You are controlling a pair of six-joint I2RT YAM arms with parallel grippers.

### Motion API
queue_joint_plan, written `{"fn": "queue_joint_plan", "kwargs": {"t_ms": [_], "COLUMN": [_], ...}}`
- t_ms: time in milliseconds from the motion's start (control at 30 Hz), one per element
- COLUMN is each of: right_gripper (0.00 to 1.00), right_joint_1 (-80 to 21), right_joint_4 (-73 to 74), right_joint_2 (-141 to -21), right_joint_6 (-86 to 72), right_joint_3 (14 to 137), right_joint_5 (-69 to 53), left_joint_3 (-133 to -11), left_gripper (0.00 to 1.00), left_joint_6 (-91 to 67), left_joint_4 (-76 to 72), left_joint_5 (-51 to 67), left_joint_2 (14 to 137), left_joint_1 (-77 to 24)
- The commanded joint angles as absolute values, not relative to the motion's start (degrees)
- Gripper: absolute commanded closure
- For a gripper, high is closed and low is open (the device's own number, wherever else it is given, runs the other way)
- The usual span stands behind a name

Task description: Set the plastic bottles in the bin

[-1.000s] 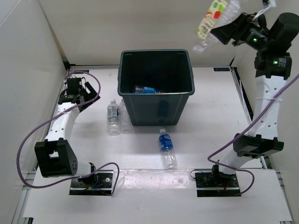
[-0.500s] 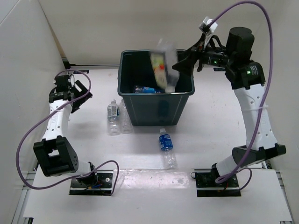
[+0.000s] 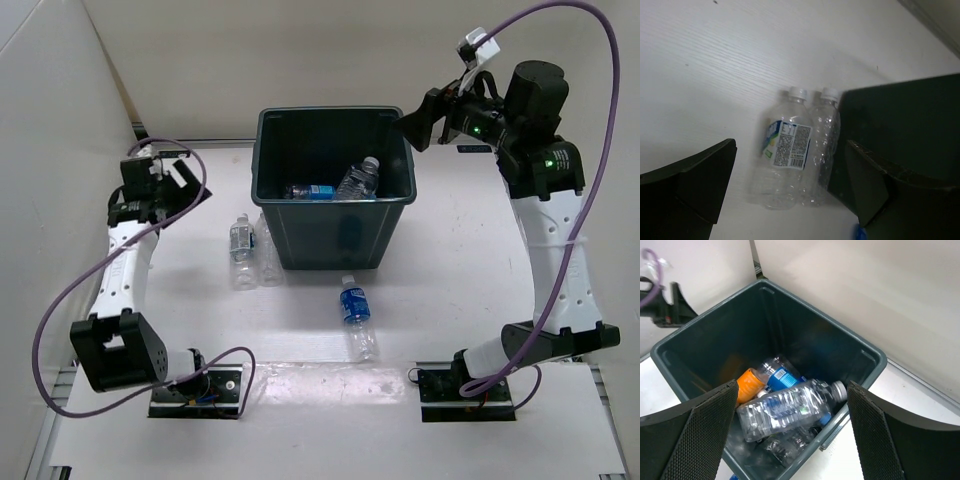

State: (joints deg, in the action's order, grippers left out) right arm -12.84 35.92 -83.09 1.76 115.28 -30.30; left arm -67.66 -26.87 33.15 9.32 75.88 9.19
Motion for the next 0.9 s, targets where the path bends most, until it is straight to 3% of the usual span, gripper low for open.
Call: {"fn": "queue_joint_plan", "kwargs": {"t_ms": [0,367,867], "right_gripper": [0.10,0.10,0.10], "right_joint_1": [-13.3,-12.1,-12.2], "right_joint_4": [33.5,37.5,39.0], "right_joint_2": [-81.4,-80.2,-78.7], "right_joint_6": [0.4,0.4,-4.8], "right_joint_3": [114.4,112.5,108.9], "right_joint_5": [-30.8,-33.1,-33.3], "left_joint_3": [-67.1,-68.8,-72.0], "left_gripper": [0.00,0.00,0.00], "left_joint_6": [-25.1,-22.1,-22.6], "left_joint_4": [32.4,37.8,42.5], "left_joint_5": [17.6,13.9,12.3], "left_joint_2": [80.3,89.0,96.4], "left_joint_1": [4.4,-3.4,-4.2]}}
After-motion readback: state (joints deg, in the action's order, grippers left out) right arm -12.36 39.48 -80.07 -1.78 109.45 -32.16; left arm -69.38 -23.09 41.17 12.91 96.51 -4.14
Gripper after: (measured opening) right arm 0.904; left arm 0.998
